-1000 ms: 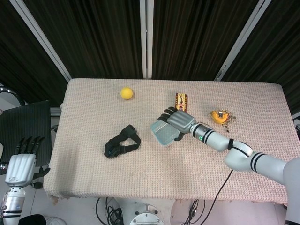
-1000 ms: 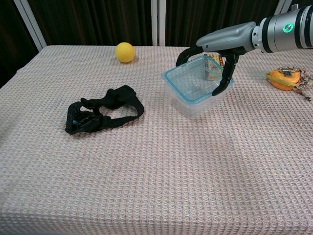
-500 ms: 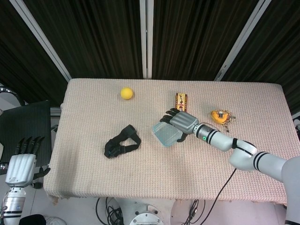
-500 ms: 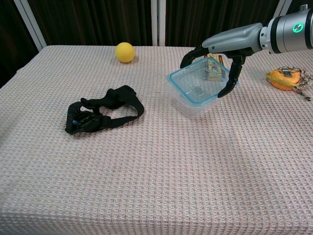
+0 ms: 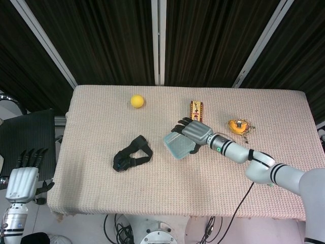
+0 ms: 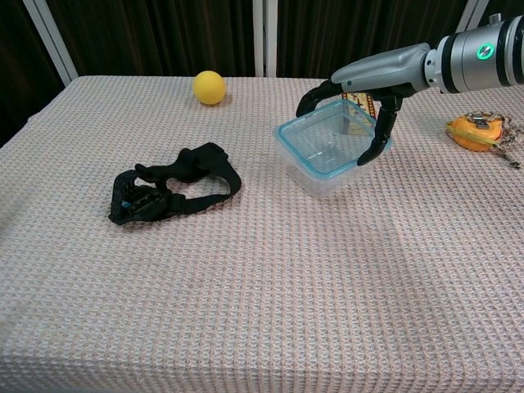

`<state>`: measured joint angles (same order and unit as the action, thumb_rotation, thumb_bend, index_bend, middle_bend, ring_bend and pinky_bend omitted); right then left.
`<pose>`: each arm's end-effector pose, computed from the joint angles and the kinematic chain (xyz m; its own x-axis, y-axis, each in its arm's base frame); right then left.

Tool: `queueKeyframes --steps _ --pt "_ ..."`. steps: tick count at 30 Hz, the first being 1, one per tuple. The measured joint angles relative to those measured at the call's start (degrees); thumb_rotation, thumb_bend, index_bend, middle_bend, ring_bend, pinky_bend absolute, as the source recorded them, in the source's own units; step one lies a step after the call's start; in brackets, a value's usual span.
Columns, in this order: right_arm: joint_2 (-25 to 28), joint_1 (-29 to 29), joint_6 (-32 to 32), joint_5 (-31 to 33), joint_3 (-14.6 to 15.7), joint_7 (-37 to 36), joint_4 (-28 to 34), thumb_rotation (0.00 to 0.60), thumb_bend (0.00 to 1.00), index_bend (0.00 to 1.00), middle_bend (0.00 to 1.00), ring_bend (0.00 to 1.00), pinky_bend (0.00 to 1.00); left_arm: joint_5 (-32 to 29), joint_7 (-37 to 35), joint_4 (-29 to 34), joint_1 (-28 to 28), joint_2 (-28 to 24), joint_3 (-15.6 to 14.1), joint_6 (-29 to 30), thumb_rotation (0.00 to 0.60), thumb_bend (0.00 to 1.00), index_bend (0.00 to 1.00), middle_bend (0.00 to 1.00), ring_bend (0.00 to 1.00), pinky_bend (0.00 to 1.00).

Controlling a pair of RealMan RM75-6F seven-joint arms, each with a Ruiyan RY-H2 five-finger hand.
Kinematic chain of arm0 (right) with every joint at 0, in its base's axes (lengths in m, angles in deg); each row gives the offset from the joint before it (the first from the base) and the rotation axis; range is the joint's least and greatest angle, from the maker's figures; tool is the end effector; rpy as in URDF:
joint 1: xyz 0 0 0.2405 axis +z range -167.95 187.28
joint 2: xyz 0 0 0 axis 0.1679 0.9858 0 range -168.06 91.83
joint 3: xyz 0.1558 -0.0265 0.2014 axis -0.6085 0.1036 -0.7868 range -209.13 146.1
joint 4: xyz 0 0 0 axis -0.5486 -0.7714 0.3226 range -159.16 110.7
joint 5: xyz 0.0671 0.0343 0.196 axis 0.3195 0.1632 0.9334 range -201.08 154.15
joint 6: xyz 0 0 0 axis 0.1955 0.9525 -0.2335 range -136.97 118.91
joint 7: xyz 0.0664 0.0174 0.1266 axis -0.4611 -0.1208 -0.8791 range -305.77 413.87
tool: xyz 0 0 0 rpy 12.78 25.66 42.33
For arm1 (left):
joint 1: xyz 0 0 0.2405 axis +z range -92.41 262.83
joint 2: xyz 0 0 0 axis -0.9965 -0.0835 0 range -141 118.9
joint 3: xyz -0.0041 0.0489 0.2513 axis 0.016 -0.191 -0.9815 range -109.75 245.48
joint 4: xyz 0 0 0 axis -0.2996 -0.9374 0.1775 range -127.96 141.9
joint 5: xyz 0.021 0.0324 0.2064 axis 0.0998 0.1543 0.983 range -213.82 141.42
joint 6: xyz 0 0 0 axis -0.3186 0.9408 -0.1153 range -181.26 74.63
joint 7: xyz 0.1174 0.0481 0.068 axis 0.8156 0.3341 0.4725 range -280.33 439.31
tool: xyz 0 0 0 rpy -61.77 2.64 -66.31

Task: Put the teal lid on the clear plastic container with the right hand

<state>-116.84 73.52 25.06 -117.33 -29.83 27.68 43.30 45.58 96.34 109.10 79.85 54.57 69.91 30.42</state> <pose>-0.1253 -0.4173 0.0116 0.6842 -0.3942 0.6135 -0.6687 -0.6749 0.3121 -0.2837 0.1769 0.1348 0.4776 0.0650 0.8761 0.8769 0.0267 -0.4800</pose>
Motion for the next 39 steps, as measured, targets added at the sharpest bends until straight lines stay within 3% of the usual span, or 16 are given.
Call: queueKeyframes --steps 11,18,21,32,39 --pt "-1.05 0.5 -1.53 1.81 -0.05 1.69 -0.85 0.6 0.3 0.19 0.25 0.0 0.0 0.25 -1.02 -0.95 0.13 0.26 -0.12 0.17 0.6 0.0 0.09 0.09 0.03 0.0" --pt "-1.35 0.95 -2.86 2.49 0.03 2.63 -1.05 0.6 0.1 0.05 0.15 0.0 0.0 0.37 -1.1 -1.03 0.28 0.42 -0.25 0.33 0.6 0.0 0.1 0.09 0.03 0.0" --pt "-1.21 1.12 -3.48 3.08 -0.02 3.24 -0.78 0.6 0.06 0.0 0.11 0.0 0.0 0.4 -1.15 -1.04 0.28 0.38 -0.23 0.36 0.6 0.0 0.1 0.09 0.03 0.0" --pt "-0.03 1.59 -5.39 4.69 -0.35 5.25 0.9 0.6 0.03 0.0 0.0 0.0 0.0 0.37 -1.41 -1.3 0.2 0.51 -0.15 0.22 0.6 0.0 0.1 0.09 0.03 0.0" --pt "0.75 1.82 -6.41 6.22 -1.03 6.99 2.13 0.6 0.0 0.0 0.0 0.0 0.0 0.4 -1.54 -1.43 0.21 0.56 -0.13 0.26 0.6 0.0 0.1 0.09 0.03 0.0"
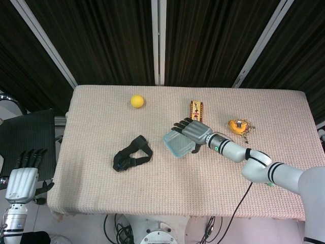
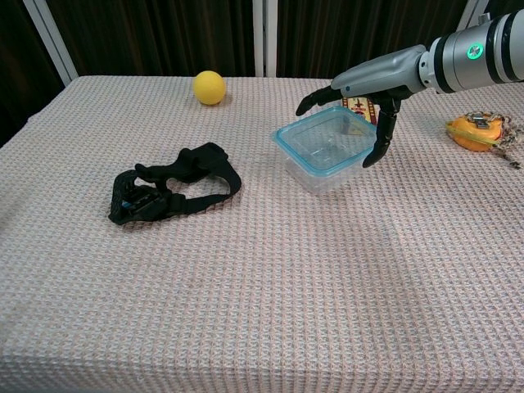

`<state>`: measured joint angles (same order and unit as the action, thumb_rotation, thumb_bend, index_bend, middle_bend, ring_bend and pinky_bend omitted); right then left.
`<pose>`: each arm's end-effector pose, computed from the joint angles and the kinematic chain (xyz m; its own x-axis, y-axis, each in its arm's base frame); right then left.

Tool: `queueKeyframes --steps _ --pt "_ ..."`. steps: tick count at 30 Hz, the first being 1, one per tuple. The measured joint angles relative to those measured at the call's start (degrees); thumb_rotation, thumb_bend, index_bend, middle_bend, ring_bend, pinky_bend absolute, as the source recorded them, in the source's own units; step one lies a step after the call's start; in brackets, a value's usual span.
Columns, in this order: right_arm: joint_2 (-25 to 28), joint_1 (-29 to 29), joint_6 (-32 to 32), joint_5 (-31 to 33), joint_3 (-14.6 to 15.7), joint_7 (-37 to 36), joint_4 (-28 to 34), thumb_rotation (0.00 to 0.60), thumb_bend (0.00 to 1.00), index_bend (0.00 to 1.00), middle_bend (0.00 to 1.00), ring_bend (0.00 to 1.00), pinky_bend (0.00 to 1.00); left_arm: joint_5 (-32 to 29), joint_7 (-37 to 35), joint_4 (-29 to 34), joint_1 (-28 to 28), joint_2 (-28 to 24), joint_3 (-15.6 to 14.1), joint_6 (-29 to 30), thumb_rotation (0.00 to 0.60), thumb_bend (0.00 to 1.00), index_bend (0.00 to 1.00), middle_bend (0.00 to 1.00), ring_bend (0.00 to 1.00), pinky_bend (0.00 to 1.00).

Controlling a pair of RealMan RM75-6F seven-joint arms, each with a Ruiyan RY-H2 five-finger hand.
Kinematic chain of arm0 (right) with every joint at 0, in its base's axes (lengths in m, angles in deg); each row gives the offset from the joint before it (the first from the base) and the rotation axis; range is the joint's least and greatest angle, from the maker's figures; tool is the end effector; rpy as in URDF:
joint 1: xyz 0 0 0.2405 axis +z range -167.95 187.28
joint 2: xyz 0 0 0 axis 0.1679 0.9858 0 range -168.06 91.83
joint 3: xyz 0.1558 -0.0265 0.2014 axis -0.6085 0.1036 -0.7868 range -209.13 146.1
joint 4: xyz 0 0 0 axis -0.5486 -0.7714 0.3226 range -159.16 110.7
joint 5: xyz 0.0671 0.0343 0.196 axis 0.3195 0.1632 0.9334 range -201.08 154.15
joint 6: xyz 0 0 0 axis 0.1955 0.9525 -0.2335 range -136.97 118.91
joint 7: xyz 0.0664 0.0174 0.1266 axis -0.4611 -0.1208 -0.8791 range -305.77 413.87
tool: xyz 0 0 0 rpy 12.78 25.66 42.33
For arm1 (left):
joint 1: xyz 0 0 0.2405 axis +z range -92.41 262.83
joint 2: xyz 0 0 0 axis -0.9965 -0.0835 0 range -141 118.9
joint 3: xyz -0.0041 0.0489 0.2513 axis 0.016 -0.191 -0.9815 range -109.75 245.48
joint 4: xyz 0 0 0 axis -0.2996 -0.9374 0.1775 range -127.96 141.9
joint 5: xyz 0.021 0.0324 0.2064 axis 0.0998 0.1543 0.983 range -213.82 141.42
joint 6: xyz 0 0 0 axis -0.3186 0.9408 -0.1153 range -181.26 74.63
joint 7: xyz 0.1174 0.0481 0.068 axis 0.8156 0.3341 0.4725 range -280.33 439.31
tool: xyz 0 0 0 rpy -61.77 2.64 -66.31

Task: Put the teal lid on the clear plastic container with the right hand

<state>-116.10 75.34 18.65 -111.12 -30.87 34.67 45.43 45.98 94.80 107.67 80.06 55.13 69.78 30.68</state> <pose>-0.1209 -0.4210 0.0094 0.7222 -0.4102 0.5569 -0.6583 -0.6548 0.3714 -0.2877 0.1758 0.1337 0.4681 0.0608 0.8816 0.8821 0.0275 -0.4702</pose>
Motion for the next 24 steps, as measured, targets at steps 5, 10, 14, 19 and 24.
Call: queueKeyframes --steps 5,10,14,19,24 --pt "1.15 -0.68 1.43 0.36 -0.39 1.61 1.67 0.6 0.0 0.0 0.0 0.0 0.0 0.18 -0.11 -0.02 0.12 -0.02 -0.12 0.15 0.6 0.0 0.1 0.09 0.03 0.0" --pt "3.57 -2.83 4.99 0.49 -0.38 3.55 5.03 0.6 0.0 0.0 0.02 0.0 0.0 0.38 -0.37 -0.26 0.14 0.04 -0.14 0.22 0.6 0.0 0.1 0.09 0.03 0.0" --pt "5.23 -5.16 6.59 1.46 -0.01 5.08 7.22 0.6 0.0 0.0 0.05 0.0 0.0 0.44 -0.56 -0.6 -0.19 0.31 -0.06 -0.25 0.6 0.0 0.1 0.09 0.03 0.0" --pt "3.91 -5.36 5.45 2.34 -0.1 5.45 5.93 0.6 0.0 0.0 0.06 0.0 0.0 0.6 -0.69 -0.75 -0.33 0.39 -0.01 -0.33 0.6 0.0 0.1 0.09 0.03 0.0" --pt "1.94 -5.12 4.19 2.7 -0.4 5.46 3.8 0.6 0.0 0.0 0.07 0.0 0.0 0.52 -0.84 -0.76 -0.06 0.28 -0.12 -0.06 0.6 0.0 0.1 0.09 0.03 0.0"
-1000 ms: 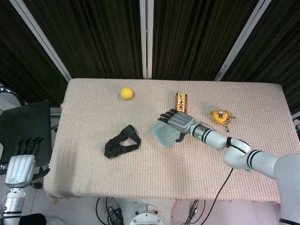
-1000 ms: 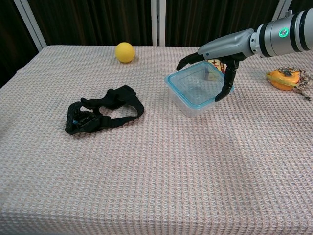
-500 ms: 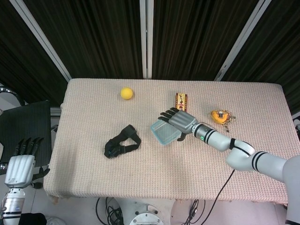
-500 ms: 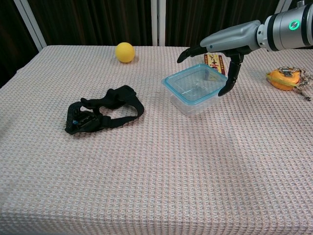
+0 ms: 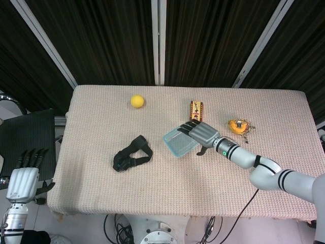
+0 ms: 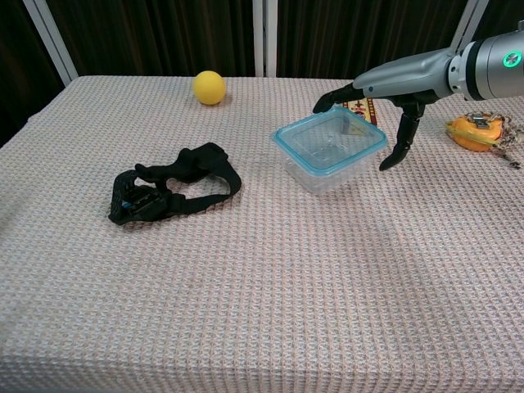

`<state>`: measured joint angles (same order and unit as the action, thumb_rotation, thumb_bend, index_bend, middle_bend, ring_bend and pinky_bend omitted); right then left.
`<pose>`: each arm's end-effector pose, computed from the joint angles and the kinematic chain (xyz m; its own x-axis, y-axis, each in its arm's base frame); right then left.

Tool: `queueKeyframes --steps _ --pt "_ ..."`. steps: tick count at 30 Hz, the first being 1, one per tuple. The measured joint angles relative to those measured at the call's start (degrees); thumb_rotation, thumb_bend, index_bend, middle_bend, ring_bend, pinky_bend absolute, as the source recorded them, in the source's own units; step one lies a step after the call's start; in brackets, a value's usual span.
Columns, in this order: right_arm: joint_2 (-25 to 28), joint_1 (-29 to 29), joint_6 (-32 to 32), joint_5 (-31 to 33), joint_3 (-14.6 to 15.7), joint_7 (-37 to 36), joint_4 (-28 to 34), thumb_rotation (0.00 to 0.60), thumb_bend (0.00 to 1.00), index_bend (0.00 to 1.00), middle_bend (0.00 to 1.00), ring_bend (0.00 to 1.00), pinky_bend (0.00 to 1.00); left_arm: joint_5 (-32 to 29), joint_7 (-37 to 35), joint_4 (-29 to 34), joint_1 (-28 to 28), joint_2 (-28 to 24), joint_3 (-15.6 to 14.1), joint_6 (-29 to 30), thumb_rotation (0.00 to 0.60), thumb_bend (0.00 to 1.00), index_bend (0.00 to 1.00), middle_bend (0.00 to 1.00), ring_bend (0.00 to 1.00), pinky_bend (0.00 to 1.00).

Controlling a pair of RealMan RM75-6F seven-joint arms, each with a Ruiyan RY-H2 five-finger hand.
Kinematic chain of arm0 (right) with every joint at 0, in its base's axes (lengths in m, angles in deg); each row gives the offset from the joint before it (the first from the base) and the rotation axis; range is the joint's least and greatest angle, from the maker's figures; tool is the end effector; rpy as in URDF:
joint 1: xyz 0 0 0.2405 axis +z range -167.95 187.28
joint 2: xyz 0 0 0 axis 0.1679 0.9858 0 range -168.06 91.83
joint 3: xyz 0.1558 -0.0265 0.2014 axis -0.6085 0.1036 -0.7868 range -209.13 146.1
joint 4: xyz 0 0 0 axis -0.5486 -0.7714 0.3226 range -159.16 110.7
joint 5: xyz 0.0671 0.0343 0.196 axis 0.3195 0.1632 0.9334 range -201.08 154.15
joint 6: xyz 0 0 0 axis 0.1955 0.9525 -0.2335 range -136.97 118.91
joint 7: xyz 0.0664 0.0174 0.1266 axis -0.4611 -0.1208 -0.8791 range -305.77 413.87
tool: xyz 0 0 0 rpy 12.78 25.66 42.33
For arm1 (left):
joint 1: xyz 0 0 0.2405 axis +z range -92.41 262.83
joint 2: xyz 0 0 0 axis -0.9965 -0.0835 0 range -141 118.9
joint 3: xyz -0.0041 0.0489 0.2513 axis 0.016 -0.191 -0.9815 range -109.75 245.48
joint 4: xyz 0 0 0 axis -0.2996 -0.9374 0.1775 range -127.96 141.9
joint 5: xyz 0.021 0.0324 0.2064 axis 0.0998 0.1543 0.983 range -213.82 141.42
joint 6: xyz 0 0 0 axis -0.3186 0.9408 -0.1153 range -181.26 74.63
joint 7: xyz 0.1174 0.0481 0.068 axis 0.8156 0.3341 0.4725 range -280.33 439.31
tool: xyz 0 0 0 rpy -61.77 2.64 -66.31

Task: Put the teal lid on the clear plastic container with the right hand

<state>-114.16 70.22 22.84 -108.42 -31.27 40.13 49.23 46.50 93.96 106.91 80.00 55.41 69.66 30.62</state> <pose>-0.1432 -0.4048 0.0190 0.6940 -0.4029 0.5967 -0.6845 -0.6262 0.3732 -0.2888 0.1759 0.1324 0.4635 0.0602 0.8840 0.8850 0.0191 -0.4653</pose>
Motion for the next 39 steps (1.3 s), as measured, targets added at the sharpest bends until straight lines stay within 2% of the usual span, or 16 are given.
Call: queueKeyframes --steps 27,33,39 --pt "-2.08 -1.44 0.96 -0.65 -0.05 1.65 -1.26 0.6 0.0 0.0 0.07 0.0 0.0 0.16 -1.9 -1.85 0.18 0.75 -0.22 -0.11 0.6 0.0 0.1 0.09 0.03 0.0" --pt "0.61 -3.22 5.69 -1.39 -0.4 3.67 3.07 0.6 0.0 0.0 0.06 0.0 0.0 0.5 -2.65 -2.35 0.43 0.82 -0.29 0.33 0.6 0.0 0.1 0.09 0.03 0.0" --pt "4.94 -7.77 11.28 -1.98 0.76 6.4 9.08 0.6 0.0 0.0 0.11 0.0 0.0 0.73 -3.33 -3.09 0.4 1.03 -0.33 0.19 0.6 0.0 0.1 0.09 0.03 0.0"
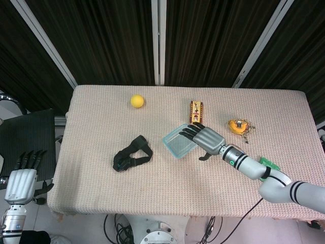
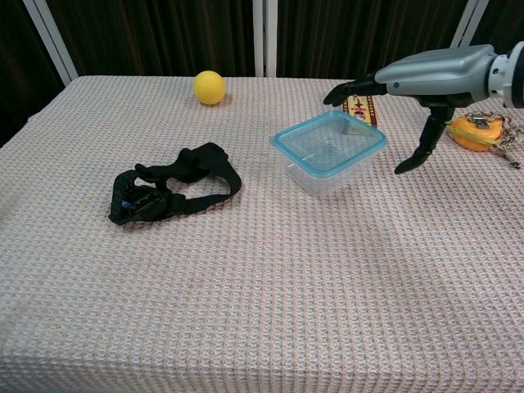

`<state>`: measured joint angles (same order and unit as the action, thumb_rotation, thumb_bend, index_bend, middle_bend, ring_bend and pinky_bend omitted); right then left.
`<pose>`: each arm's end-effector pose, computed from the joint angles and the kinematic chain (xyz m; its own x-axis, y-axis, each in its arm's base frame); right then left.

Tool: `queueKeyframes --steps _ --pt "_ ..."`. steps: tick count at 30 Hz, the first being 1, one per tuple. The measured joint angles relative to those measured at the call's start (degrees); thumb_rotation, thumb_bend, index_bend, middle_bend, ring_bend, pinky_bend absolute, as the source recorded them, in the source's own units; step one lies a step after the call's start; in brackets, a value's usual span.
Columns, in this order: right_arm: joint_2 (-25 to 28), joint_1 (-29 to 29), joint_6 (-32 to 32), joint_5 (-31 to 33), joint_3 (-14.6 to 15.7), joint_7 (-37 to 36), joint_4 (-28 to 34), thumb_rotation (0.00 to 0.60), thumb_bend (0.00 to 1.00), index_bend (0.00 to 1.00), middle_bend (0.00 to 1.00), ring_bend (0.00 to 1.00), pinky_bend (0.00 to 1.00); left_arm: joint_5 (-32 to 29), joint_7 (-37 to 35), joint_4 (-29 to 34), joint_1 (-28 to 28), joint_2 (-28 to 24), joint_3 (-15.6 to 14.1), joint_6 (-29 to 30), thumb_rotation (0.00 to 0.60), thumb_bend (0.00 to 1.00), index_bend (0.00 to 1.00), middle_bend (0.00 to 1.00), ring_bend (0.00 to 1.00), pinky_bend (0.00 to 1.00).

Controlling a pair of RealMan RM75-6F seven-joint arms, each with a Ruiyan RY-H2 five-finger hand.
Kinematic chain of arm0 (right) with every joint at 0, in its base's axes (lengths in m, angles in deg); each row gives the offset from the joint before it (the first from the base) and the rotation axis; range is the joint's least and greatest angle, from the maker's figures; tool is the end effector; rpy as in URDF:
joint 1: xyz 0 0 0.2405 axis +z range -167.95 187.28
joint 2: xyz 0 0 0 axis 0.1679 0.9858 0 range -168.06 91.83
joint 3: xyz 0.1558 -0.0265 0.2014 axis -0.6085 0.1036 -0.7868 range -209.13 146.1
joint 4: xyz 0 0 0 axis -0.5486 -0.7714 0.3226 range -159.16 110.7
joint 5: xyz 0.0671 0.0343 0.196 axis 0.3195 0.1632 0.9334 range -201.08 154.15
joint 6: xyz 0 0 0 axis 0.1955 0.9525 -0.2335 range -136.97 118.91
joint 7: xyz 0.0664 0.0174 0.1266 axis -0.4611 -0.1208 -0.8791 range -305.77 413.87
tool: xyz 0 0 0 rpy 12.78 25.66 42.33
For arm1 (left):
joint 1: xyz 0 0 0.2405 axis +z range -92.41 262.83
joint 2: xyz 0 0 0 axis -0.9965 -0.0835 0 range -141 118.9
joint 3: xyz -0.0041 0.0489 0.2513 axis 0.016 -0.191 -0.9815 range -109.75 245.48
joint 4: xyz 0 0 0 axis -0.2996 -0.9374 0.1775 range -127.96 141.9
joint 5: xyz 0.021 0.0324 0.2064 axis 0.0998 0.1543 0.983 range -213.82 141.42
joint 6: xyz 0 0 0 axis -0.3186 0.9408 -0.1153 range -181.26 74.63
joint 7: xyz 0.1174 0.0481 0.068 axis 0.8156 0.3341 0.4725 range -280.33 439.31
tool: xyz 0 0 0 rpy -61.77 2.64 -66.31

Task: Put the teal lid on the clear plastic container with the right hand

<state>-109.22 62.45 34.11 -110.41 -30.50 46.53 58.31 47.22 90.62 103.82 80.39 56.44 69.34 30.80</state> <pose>-0.1604 -0.3645 0.0418 0.6672 -0.3244 0.6705 -0.6747 -0.6446 0.3595 -0.2980 0.1737 0.1301 0.4446 0.0592 0.8938 0.8946 0.0196 -0.4463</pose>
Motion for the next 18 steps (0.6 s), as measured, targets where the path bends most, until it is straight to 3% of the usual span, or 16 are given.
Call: queueKeyframes --steps 6,18 --pt "1.28 -3.02 0.58 1.53 1.46 2.14 1.61 0.6 0.0 0.0 0.16 0.0 0.0 0.35 -0.2 -0.28 -0.32 0.22 0.13 -0.22 0.6 0.0 0.1 0.09 0.03 0.0" --pt "-1.64 -3.32 -1.07 0.46 1.25 -1.16 -2.34 0.6 0.0 0.0 0.16 0.0 0.0 0.13 0.16 0.17 -0.14 0.04 0.08 -0.13 0.6 0.0 0.1 0.09 0.03 0.0"
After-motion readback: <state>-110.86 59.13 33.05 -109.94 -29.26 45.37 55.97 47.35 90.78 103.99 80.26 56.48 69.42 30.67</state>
